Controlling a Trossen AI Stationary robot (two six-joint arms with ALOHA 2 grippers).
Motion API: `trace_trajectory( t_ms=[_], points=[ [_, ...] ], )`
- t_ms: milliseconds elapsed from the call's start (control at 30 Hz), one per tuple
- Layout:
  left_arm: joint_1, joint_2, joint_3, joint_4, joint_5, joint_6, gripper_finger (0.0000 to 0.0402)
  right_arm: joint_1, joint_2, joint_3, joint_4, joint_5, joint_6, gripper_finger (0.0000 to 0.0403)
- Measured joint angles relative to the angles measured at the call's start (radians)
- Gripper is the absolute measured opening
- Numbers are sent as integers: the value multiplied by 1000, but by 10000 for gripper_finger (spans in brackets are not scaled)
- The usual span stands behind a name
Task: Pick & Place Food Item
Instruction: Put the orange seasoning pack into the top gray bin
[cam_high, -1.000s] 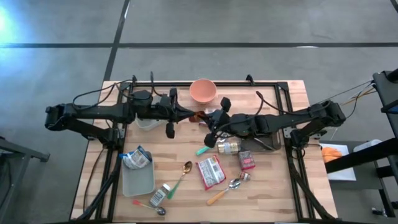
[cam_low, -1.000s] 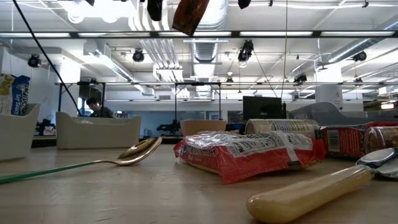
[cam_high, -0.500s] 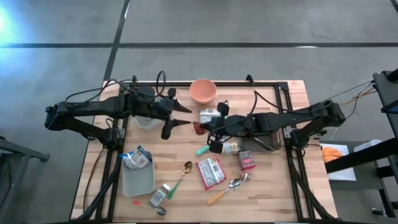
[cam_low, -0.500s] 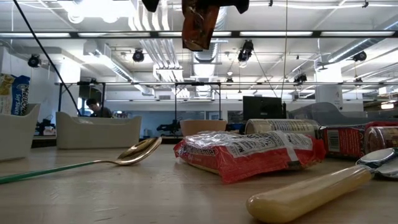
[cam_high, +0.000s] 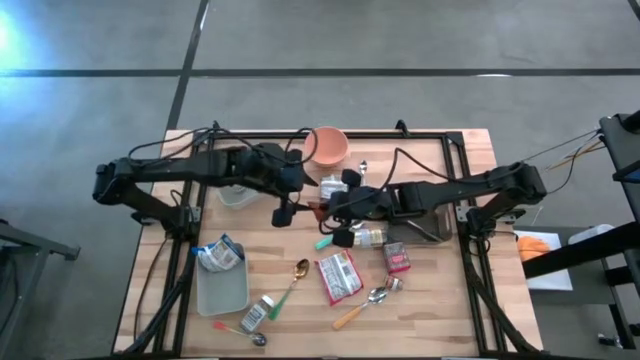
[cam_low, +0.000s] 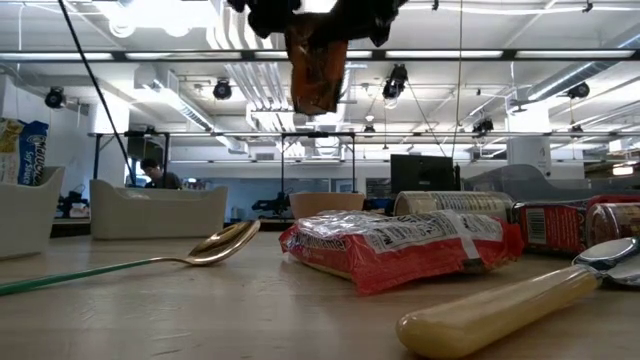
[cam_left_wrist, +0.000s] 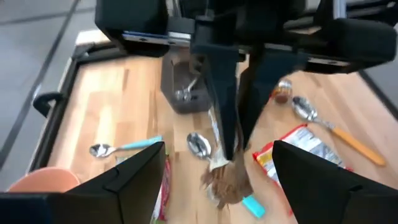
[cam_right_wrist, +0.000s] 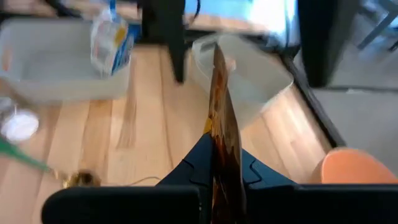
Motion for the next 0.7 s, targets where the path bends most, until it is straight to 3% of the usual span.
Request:
trace_trajectory(
  t_ms=[433,700],
  points=[
    [-8,101,24,-110,27,23,293,0,77,40,2,-35,-8,8],
    [-11,101,24,-143,57,27,193,0,118,67,0,-43,-14,8]
  ],
)
